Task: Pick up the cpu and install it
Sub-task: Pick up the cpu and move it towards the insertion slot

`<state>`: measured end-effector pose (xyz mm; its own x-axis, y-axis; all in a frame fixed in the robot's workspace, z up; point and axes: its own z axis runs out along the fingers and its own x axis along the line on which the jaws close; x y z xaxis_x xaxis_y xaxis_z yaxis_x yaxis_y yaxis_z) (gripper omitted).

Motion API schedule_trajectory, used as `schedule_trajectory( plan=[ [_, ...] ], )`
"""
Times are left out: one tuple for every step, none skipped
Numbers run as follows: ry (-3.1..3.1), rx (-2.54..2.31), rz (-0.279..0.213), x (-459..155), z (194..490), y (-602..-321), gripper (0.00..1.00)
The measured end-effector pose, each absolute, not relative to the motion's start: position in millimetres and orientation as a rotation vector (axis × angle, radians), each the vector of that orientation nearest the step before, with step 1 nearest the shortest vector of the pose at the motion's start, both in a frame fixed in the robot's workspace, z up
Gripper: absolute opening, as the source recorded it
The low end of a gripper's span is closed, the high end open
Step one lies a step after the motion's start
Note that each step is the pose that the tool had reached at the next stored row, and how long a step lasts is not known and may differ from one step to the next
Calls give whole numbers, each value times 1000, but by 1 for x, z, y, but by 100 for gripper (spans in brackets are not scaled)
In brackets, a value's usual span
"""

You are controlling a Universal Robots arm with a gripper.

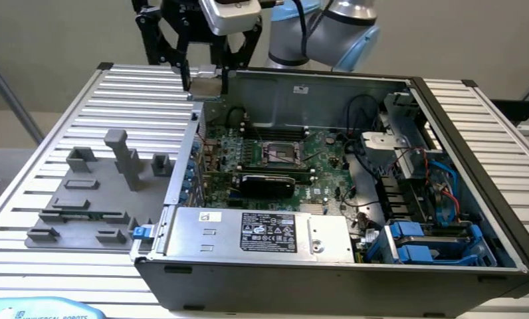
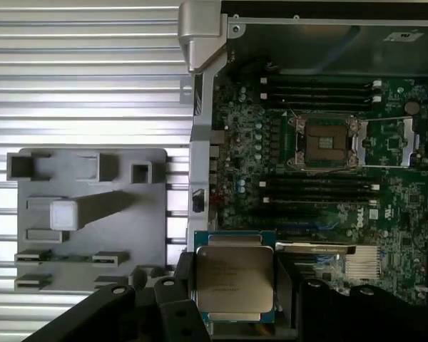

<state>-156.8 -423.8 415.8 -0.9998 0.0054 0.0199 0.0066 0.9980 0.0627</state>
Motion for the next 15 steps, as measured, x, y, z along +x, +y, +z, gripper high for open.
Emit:
schedule_trajectory(
  plan=[
    [-3120, -9, -98, -152, 415, -423, 55],
    [-3120, -10, -98, -148, 414, -423, 55],
    [-3120, -10, -98, -143, 413, -422, 55],
    [-3120, -10, -98, -139, 412, -422, 55],
    [-3119, -10, -98, -134, 411, -421, 55],
    [-3119, -10, -98, -130, 410, -421, 55],
    [-3119, -10, -98, -125, 409, -420, 55],
    [-3119, -9, -98, -120, 408, -419, 55],
    [-3119, -10, -98, -116, 407, -419, 55],
    [-3119, -10, -98, -111, 405, -418, 55],
    [-3119, -9, -98, -107, 404, -417, 55],
    [-3119, -9, -98, -102, 403, -416, 55],
    [-3119, -10, -98, -98, 401, -416, 55],
    [-3119, -10, -98, -93, 399, -414, 55],
    [-3119, -9, -98, -89, 398, -413, 55]
  ],
)
